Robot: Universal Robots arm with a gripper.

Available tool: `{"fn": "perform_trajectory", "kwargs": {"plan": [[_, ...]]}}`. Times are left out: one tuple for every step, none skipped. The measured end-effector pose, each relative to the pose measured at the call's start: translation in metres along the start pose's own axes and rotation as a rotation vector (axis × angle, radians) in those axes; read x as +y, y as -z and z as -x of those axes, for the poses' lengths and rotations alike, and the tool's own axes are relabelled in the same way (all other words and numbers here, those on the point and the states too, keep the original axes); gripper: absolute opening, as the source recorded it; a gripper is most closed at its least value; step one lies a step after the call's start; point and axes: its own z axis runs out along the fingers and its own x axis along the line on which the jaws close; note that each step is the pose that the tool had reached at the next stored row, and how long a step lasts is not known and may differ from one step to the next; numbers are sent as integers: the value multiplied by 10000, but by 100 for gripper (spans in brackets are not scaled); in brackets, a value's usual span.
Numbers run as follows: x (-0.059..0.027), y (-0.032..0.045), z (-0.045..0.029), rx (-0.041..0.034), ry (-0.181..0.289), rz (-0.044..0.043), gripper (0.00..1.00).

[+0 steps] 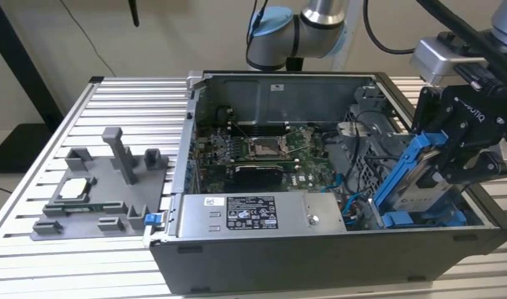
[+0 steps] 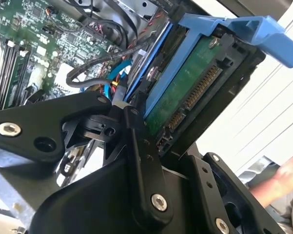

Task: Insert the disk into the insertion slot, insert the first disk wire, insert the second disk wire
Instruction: 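Insert the disk into the insertion slot, then insert the first disk wire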

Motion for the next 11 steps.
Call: {"fn": "perform_trajectory", "kwargs": {"plan": [[-1, -18, -1, 1, 0, 0, 0], [-1, -37, -2, 1, 0, 0, 0], [-2, -55, -3, 1, 0, 0, 0], [-3, -72, -3, 0, 0, 0, 0], [-3, -86, -4, 0, 0, 0, 0], [-3, -97, -4, 0, 0, 0, 0], [-4, -101, -4, 1, 0, 0, 0], [-3, -101, -4, 2, -1, 0, 0], [-4, -101, -4, 3, 0, 0, 0], [-4, -101, -4, 4, 0, 0, 0], [-4, -102, -4, 2, 0, 0, 0]]}}
